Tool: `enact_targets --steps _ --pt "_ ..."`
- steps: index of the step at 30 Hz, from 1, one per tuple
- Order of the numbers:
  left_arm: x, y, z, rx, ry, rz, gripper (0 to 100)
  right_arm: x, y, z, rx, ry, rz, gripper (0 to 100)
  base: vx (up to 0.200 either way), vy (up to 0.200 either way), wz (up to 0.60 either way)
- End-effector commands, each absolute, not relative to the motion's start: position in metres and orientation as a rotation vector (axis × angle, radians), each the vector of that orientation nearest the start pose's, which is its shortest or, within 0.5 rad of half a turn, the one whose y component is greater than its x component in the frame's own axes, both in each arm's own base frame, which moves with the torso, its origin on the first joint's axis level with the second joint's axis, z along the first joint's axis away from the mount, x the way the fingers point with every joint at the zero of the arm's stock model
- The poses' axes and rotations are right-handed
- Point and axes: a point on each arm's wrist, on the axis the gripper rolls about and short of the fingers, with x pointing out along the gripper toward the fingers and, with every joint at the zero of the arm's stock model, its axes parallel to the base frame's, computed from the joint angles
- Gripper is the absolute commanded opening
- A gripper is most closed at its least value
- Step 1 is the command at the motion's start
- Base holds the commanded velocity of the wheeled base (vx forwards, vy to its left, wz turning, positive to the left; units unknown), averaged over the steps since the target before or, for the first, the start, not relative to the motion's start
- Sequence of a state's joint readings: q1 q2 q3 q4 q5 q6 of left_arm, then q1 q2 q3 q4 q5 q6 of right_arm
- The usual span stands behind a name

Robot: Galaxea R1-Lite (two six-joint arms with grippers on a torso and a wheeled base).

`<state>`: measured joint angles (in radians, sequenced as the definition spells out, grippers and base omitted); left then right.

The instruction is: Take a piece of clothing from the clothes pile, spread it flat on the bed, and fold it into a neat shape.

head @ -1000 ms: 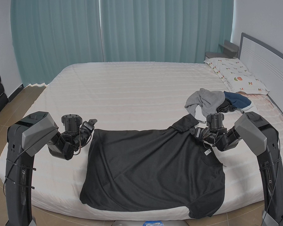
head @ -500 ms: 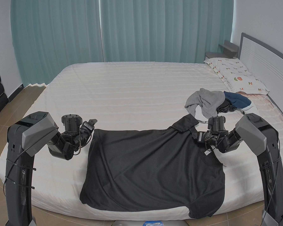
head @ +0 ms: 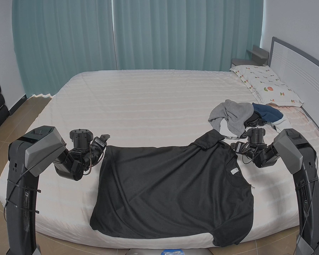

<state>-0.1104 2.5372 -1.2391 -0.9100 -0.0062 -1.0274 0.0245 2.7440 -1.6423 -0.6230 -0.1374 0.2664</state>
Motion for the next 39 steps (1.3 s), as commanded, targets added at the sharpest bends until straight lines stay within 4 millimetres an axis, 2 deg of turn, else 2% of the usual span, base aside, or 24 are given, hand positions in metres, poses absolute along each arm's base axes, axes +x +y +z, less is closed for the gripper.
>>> enact_targets --steps 1,4,9,13,19,20,26,34,39 --pt "0.459 -0.051 -0.017 -0.993 0.413 0.095 100 0.518 0.012 -0.033 0.329 0.413 -0.176 100 0.0 0.0 0.0" --pt "0.459 -0.051 -0.017 -0.993 0.413 0.095 100 0.517 0.017 -0.025 0.373 0.406 -0.151 100 0.0 0.0 0.0" --pt "0.459 -0.051 -0.017 -0.993 0.413 0.094 100 0.515 0.021 -0.028 0.43 0.428 -0.122 100 0.0 0.0 0.0" --pt "0.459 -0.051 -0.018 -0.993 0.414 0.096 100 0.512 0.026 -0.047 0.447 0.475 -0.112 100 0.0 0.0 0.0" --pt "0.459 -0.051 -0.017 -0.993 0.413 0.095 100 0.508 0.029 -0.058 0.446 0.509 -0.098 100 0.0 0.0 0.0" --pt "0.459 -0.051 -0.017 -0.993 0.413 0.095 100 0.507 0.029 -0.059 0.447 0.514 -0.096 0 0.0 0.0 0.0" --pt "0.459 -0.051 -0.018 -0.993 0.414 0.096 100 0.508 0.029 -0.067 0.446 0.521 -0.096 0 0.0 0.0 0.0" --pt "0.459 -0.051 -0.017 -0.993 0.413 0.095 100 0.52 0.022 -0.05 0.463 0.439 -0.107 0 0.0 0.0 0.0" --pt "0.459 -0.051 -0.017 -0.993 0.413 0.095 100 0.521 0.023 -0.049 0.464 0.424 -0.103 0 0.0 0.0 0.0"
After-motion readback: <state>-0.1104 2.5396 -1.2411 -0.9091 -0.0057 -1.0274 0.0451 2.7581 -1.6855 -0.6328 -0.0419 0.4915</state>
